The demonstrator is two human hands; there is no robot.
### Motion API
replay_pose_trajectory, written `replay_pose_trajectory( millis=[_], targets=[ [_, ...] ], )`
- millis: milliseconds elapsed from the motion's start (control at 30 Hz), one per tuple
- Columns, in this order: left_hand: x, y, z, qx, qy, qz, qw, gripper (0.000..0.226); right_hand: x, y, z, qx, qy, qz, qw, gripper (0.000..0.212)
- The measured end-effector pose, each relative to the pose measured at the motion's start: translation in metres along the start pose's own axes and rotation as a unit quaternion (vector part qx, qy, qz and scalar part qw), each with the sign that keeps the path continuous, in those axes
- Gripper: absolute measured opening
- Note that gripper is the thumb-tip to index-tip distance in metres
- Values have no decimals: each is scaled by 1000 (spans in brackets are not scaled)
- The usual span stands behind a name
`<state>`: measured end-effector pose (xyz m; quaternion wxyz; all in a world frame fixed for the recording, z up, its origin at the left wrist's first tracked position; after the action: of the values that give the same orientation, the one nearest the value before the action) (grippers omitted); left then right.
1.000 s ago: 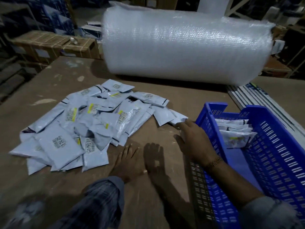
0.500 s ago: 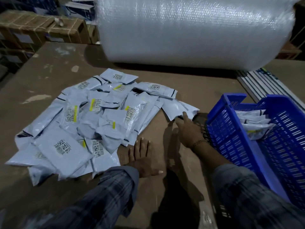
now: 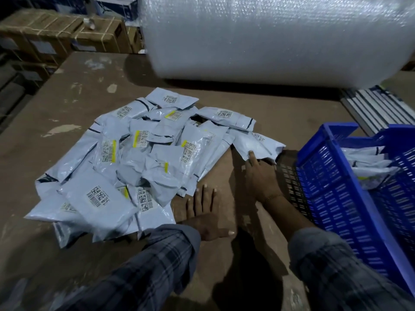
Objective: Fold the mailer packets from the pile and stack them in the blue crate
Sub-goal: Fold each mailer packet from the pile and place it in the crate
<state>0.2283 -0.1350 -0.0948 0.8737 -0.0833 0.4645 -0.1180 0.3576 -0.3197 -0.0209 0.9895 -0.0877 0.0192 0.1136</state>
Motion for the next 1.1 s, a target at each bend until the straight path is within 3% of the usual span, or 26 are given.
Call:
replay_pose_trajectory(
  millis=[100,233,333,433,533,633,700,800,867,967,1033,1100],
  targets=[
    [6,1,-1,3,-51,-4,999,129,-48,0,29,93,-123,-25,988,30],
    [2,0,1,-6,-107,-7,994,135,-127,-11,74,229,-262,-114,931,19],
    [-3,-4,-1,-20,-138,-33,990,132,-173,-25,86,398,-299,-205,843,23],
    [-9,2,-2,-31,-266,-39,963,117,-207,-39,85,528,-315,-265,743,17],
    [-30,5,2,-210,-355,-108,904,87,-222,-57,67,613,-256,-282,692,14],
    [-86,2,8,-341,-539,-129,759,65,-224,-59,25,693,-109,-291,651,16],
    [-109,-6,4,-334,-620,-110,701,56,-229,-54,5,666,-47,-297,683,17],
    [-111,-8,-9,-348,-644,-105,673,51,-235,-42,-17,611,9,-291,736,15],
    [-112,-11,-12,-290,-634,-83,712,47,-239,-33,-24,541,44,-290,788,16],
    [-92,-32,-20,-140,-529,-84,833,52,-245,-27,-20,328,16,-272,905,24],
    [-73,-43,-29,-78,-469,-94,874,58,-245,-21,-13,254,-26,-232,939,31],
    [-55,-54,-38,-5,-434,-86,897,62,-238,-12,-16,249,-33,-187,950,36]
  ],
)
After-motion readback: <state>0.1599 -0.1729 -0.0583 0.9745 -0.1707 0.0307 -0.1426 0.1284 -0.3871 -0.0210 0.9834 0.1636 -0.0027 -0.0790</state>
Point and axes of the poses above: each hand's wrist, its own x-axis towards the middle knuckle, its own z-axis out of the back of the hand, y = z × x, the point moved 7 cm from there along x, towards the middle knuckle, and after that the axes turned 11 degrees about y, right-handed, at the moved point
